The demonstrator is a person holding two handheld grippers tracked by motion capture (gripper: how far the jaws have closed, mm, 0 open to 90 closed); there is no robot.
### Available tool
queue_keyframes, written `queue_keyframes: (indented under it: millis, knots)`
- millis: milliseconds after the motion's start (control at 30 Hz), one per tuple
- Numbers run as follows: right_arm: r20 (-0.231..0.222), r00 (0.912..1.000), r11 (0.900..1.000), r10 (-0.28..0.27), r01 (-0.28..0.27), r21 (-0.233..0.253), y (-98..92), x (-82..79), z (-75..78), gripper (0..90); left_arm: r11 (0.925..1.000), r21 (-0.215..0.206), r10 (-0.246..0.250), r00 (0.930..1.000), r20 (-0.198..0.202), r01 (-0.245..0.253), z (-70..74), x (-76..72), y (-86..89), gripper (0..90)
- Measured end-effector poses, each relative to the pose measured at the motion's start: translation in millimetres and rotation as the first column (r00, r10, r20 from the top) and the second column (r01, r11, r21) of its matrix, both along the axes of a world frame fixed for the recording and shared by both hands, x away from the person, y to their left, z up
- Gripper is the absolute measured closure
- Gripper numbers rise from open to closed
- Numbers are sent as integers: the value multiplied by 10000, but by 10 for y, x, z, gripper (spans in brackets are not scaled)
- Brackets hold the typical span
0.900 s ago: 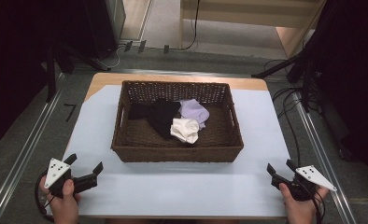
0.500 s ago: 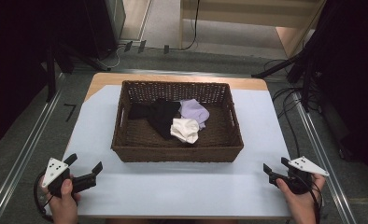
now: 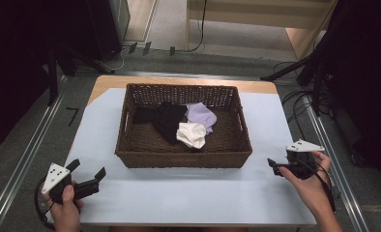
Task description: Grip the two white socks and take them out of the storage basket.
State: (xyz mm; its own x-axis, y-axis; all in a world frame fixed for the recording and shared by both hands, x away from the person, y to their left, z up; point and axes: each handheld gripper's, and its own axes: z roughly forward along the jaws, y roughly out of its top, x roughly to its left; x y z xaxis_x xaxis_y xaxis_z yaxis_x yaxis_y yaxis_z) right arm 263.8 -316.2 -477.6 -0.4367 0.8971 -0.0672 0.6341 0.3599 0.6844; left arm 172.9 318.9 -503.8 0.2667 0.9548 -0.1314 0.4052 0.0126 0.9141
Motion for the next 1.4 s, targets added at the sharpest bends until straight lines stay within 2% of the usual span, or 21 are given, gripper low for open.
queue_keyframes:
  millis: [133, 200, 300, 367, 400, 433, 500, 533, 567, 600, 633, 667, 700, 767, 867, 933, 1000, 1200, 1267, 1333, 1400]
  knots:
    - [-329, 9991, 9993, 273, -281, -233, 20, 124, 57, 227, 10000, 2, -5, 10000, 1, 5, 0, 0, 3, 3]
    - [-678, 9954, 9951, 683, -729, -674, 45, 230, 118, 236, 10000, -29, 2, 10000, -22, -2, 0, 1, 1, 3]
    - [-1114, 9876, 9879, 1110, -1219, -955, 71, 317, 172, 238, 10000, -40, -10, 10000, -30, 10, 1, 1, 2, 3]
    - [-1396, 9817, 9788, 1296, -1491, -1401, 99, 355, 204, 238, 10000, -42, -12, 10000, -30, 12, 0, 2, 2, 3]
    - [-1396, 9817, 9788, 1296, -1491, -1401, 99, 355, 204, 238, 10000, -42, -12, 10000, -30, 12, 0, 2, 2, 3]
    - [-1914, 9709, 9658, 1436, -1797, -1870, 131, 384, 241, 240, 10000, -53, -8, 10000, -29, 8, 0, 2, 1, 3]
    - [-2340, 9593, 9536, 1580, -2097, -2159, 140, 410, 266, 254, 10000, -59, 1, 10000, -34, -1, -1, 5, 1, 3]
    - [-2516, 9522, 9481, 1735, -2306, -2190, 140, 427, 276, 261, 10000, -41, 9, 10000, -59, -10, 0, 6, 1, 3]
    - [-2516, 9522, 9481, 1735, -2306, -2190, 140, 427, 276, 261, 10000, -31, 3, 10000, -73, -3, 0, 6, 2, 3]
    - [-2920, 9372, 9388, 1906, -2609, -2247, 140, 459, 311, 306, 10000, -23, 19, 10000, -75, -19, 1, 6, 1, 3]
    - [-2920, 9372, 9388, 1906, -2609, -2247, 140, 459, 311, 306, 10000, -23, 19, 10000, -75, -19, 1, 6, 1, 3]
    - [-3016, 9318, 9368, 2019, -2735, -2180, 136, 474, 323, 319, 10000, -26, 8, 10000, -79, -8, 1, 7, 2, 3]
    - [-3282, 9195, 9307, 2164, -2958, -2153, 136, 510, 356, 340, 10000, -26, 8, 10000, -77, -8, 1, 6, 2, 3]
    - [-3425, 9110, 9249, 2295, -3138, -2147, 154, 540, 381, 366, 10000, -24, 2, 10000, -74, -2, 1, 6, 0, 3]
    - [-3608, 8931, 9055, 2685, -3618, -2218, 186, 589, 416, 398, 10000, -19, 17, 10000, -77, -17, 0, 7, -3, 3]
    - [-3593, 8858, 8948, 2938, -3870, -2225, 208, 628, 437, 412, 10000, -8, 14, 10000, -80, -14, 0, 8, -3, 3]
    - [-3562, 8827, 8873, 3064, -4003, -2289, 226, 662, 466, 412, 10000, -11, 3, 10000, -87, -3, 0, 9, -2, 3]
    - [-3349, 8848, 8753, 3240, -4147, -2488, 289, 724, 583, 449, 10000, 29, 12, 9999, -139, -12, 3, 8, -2, 3]
    - [-3504, 8786, 8725, 3244, -4210, -2480, 325, 727, 634, 447, 10000, 43, 12, 9999, -135, -12, 3, 7, -4, 3]
    - [-3516, 8794, 8673, 3211, -4221, -2637, 367, 721, 689, 448, 10000, 17, -10, 10000, -91, 10, 1, 8, -4, 3]
    - [-3603, 8694, 8611, 3381, -4402, -2543, 393, 708, 759, 438, 10000, 26, -23, 9999, -102, 23, 1, 7, -3, 3]
